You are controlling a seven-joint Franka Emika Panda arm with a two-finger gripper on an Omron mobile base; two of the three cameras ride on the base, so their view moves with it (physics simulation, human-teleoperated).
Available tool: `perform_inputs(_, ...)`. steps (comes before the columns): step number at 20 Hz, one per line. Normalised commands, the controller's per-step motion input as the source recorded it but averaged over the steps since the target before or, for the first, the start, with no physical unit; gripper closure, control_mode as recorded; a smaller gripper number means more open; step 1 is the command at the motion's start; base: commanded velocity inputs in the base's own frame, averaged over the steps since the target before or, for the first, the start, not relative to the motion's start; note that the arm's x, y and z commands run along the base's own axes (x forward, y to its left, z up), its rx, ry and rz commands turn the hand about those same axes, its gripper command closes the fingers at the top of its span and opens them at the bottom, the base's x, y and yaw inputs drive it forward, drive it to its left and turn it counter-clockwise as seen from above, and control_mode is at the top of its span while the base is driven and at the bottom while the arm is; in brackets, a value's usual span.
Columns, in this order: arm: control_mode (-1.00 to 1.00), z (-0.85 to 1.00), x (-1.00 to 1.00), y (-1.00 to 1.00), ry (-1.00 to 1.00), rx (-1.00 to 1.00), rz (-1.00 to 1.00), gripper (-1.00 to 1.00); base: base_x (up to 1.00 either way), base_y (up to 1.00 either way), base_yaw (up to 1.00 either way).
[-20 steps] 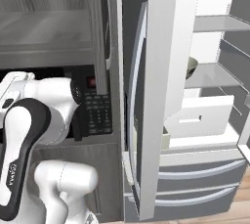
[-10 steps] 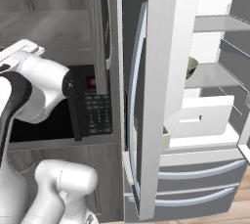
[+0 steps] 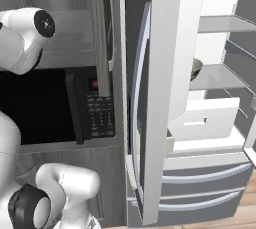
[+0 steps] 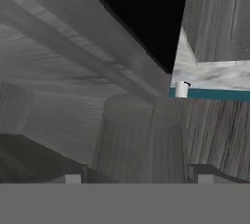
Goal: Move the glass cup from next to the sink to the open cabinet. Then, move the bowl with the onion to the fridge to clear the area for faucet cleaning.
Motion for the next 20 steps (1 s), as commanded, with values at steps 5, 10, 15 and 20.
perform_inputs(5, -1.00, -0.15, 0.12, 0.03, 0.11, -0.06, -0.01, 1.00, 0.00, 0.00, 0.00)
perform_inputs(10, -1.00, -0.36, 0.58, 0.00, 0.02, 0.01, -0.16, 1.00, 0.00, 0.00, 0.00)
perform_inputs(15, -1.00, -0.23, 0.67, 0.06, 0.00, 0.01, -0.28, 1.00, 0.00, 0.00, 0.00)
perform_inputs(20, -1.00, 0.00, 0.70, 0.09, 0.07, 0.02, -0.29, 1.00, 0.00, 0.00, 0.00)
